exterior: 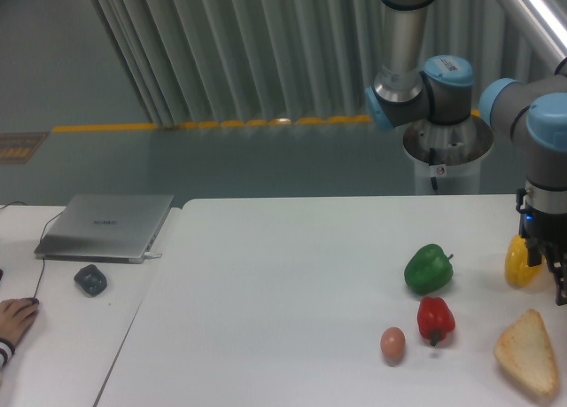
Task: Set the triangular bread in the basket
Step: 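Lower the gripper toward the triangular bread slice beside the yellow pepper, then descend onto the bread slice and close the gripper on its edge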
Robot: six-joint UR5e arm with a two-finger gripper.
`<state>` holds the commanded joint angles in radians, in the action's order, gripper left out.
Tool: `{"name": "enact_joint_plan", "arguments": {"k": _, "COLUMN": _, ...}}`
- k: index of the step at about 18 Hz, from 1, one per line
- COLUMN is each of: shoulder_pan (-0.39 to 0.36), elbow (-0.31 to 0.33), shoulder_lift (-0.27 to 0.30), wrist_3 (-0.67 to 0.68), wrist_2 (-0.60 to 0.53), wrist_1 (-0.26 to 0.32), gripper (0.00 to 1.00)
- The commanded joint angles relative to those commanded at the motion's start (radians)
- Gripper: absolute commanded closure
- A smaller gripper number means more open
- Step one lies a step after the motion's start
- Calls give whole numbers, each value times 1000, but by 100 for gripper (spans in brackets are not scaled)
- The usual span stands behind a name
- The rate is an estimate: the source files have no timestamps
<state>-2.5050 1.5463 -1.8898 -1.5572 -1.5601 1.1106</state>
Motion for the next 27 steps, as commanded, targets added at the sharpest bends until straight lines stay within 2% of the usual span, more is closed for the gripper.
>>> {"name": "enact_joint_plan", "arguments": {"k": 9, "shoulder_pan": 87, "elbow": -23, "shoulder_lift": -20, "wrist_3": 242, "wrist_2": 5, "wrist_1": -5, "gripper": 0}}
{"name": "enact_joint_plan", "arguments": {"k": 13, "shoulder_pan": 109, "elbow": -41, "shoulder_lift": -61, "wrist_3": 406, "wrist_2": 2, "wrist_1": -12, "gripper": 0}}
{"name": "enact_joint_plan", "arguments": {"k": 19, "shoulder_pan": 78, "elbow": -41, "shoulder_lift": -106, "wrist_3": 546, "wrist_2": -15, "wrist_1": -34, "gripper": 0}}
{"name": "enact_joint_plan", "arguments": {"k": 24, "shoulder_pan": 6, "elbow": -34, "shoulder_lift": -127, "wrist_3": 594, "wrist_2": -18, "wrist_1": -34, "gripper": 0}}
{"name": "enact_joint_plan", "arguments": {"k": 27, "shoulder_pan": 0, "elbow": -32, "shoulder_lift": -147, "wrist_3": 623, "wrist_2": -18, "wrist_1": -32, "gripper": 0}}
